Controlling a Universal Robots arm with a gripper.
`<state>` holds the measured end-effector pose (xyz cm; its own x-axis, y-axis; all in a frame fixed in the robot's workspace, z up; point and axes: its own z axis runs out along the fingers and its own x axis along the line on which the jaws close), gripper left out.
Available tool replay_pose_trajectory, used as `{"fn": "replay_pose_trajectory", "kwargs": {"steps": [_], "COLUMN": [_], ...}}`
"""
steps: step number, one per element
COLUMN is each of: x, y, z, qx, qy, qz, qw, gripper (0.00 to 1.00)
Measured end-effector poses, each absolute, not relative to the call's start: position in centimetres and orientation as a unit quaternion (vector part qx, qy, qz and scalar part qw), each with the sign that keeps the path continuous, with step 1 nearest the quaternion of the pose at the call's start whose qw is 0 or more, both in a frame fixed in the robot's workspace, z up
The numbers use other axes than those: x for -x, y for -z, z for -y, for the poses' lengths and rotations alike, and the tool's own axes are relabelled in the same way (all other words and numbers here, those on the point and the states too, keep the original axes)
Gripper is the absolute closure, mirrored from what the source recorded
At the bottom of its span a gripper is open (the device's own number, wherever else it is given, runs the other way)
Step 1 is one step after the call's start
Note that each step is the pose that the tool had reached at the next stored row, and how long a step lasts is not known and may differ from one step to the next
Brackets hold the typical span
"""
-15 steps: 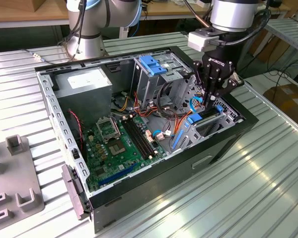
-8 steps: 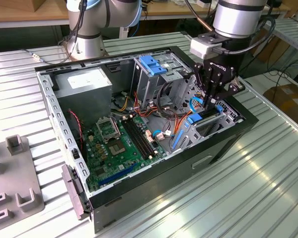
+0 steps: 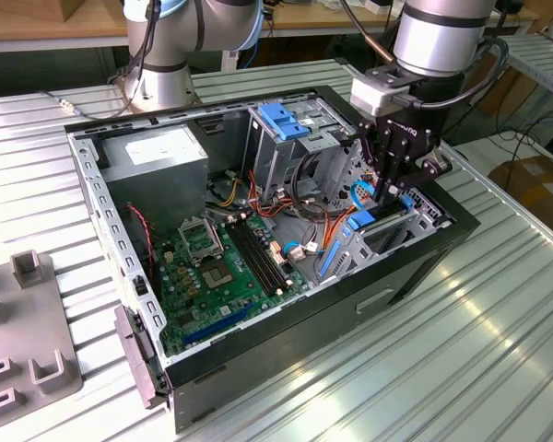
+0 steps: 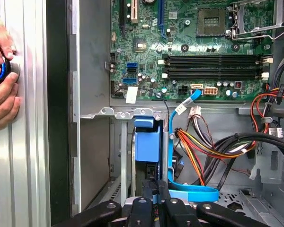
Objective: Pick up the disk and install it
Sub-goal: 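Insert the second disk wire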
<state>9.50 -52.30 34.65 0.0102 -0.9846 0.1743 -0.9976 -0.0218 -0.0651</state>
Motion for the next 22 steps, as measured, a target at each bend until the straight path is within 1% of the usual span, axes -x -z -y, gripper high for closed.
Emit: {"fn": "replay_pose_trajectory", "kwargs": {"steps": [18, 22], "x": [-9.61, -9.61], "y": [-34.44, -34.00], "z": [52.33, 52.35], "qx": [-0.710, -0.710], "qy": [-0.085, -0.081], "qz": [0.698, 0.699], "qw": [0.038, 0.033], "gripper": [0.84, 0.84]}}
